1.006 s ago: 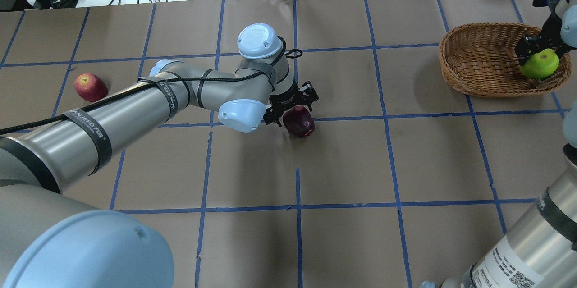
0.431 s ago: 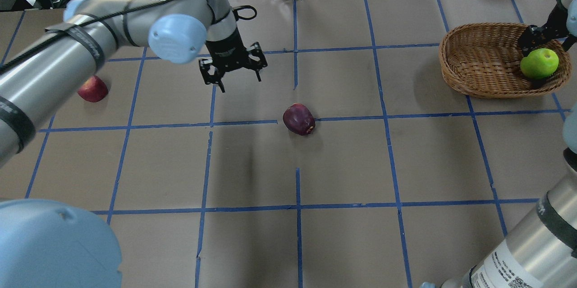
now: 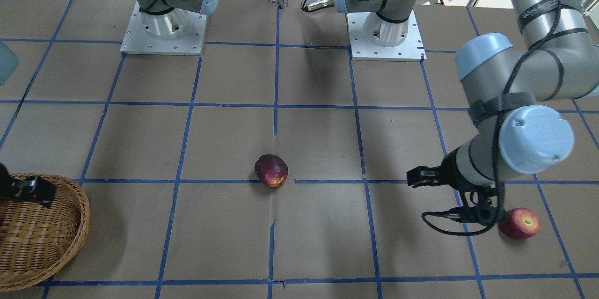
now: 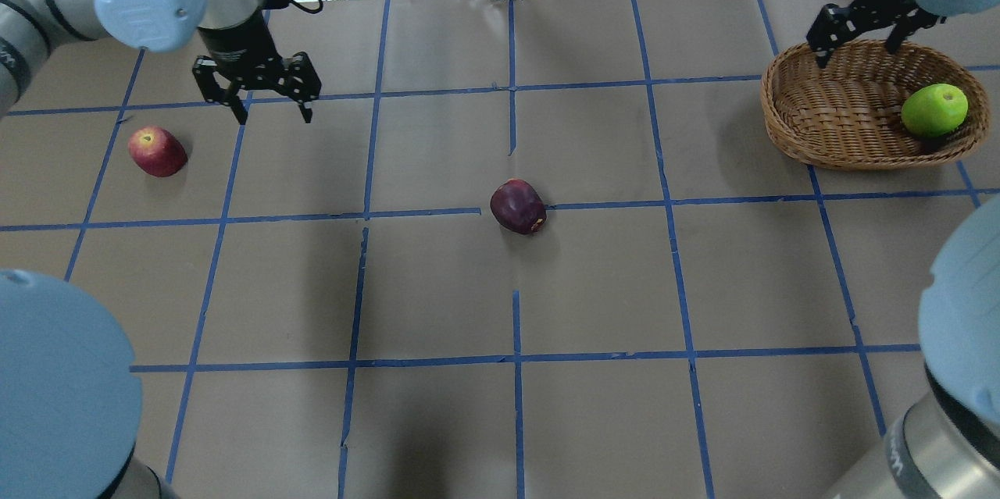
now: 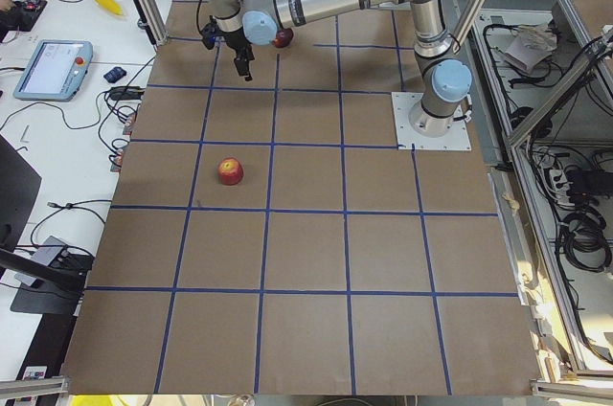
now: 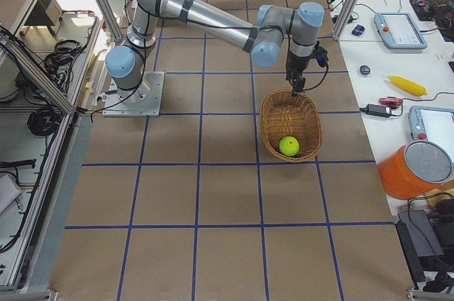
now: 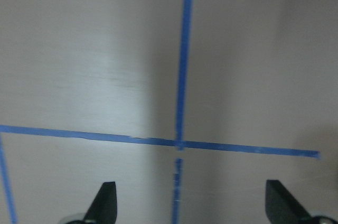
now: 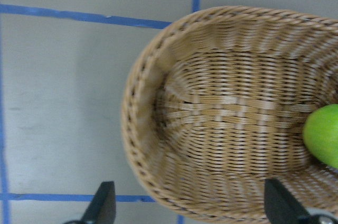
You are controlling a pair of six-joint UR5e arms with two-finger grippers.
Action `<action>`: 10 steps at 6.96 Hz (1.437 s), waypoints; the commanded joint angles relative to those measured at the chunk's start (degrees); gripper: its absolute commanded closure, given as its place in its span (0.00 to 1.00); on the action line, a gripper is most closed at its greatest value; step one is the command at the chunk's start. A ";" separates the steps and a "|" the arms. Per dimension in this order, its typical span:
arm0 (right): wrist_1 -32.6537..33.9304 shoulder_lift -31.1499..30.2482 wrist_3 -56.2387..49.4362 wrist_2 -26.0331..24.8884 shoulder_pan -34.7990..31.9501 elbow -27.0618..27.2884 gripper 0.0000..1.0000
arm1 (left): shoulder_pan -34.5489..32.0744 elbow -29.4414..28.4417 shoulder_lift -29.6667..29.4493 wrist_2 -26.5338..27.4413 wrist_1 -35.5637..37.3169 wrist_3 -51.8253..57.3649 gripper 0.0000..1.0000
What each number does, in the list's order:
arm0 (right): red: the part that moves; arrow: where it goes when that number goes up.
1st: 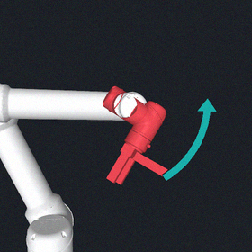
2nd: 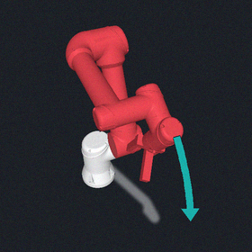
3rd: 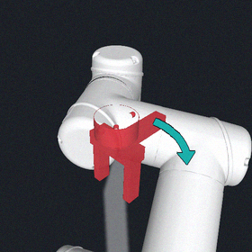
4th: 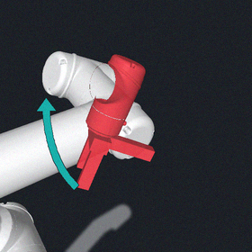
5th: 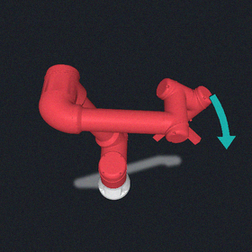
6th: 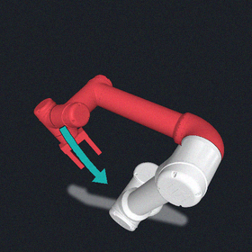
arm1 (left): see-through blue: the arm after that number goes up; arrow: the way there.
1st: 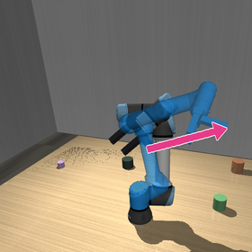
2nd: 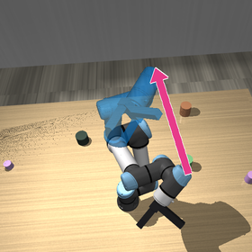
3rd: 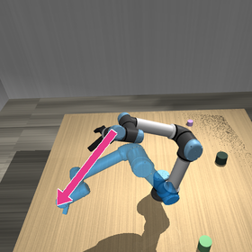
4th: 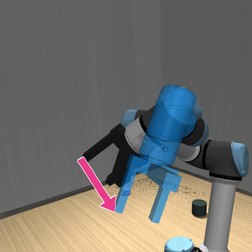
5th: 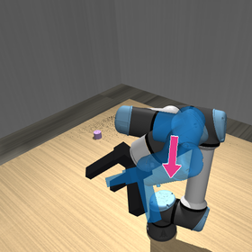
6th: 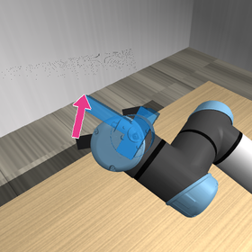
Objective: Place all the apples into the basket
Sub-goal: 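Release both apples and raise both grippers, then grasp dark red apple with right gripper while left grasps last red apple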
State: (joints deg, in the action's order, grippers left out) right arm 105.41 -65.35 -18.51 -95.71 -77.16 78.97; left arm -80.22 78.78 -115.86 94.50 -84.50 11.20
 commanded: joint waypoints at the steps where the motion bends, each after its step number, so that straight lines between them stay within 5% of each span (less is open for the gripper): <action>1: -3.72 -1.01 16.93 5.00 -13.91 0.40 0.00 | 8.13 -1.61 -2.60 1.12 6.15 14.31 0.00; 3: -2.84 1.87 24.63 7.12 -23.53 0.40 0.00 | 13.48 0.13 -6.63 1.12 18.81 28.22 0.00; 10: 3.13 8.30 22.73 9.49 -34.10 6.53 0.00 | 14.92 0.40 -14.99 5.25 23.94 31.78 0.00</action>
State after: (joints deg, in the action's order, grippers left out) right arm 107.92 -57.57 4.19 -86.73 -110.54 83.44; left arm -65.38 78.99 -129.69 99.73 -60.82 42.72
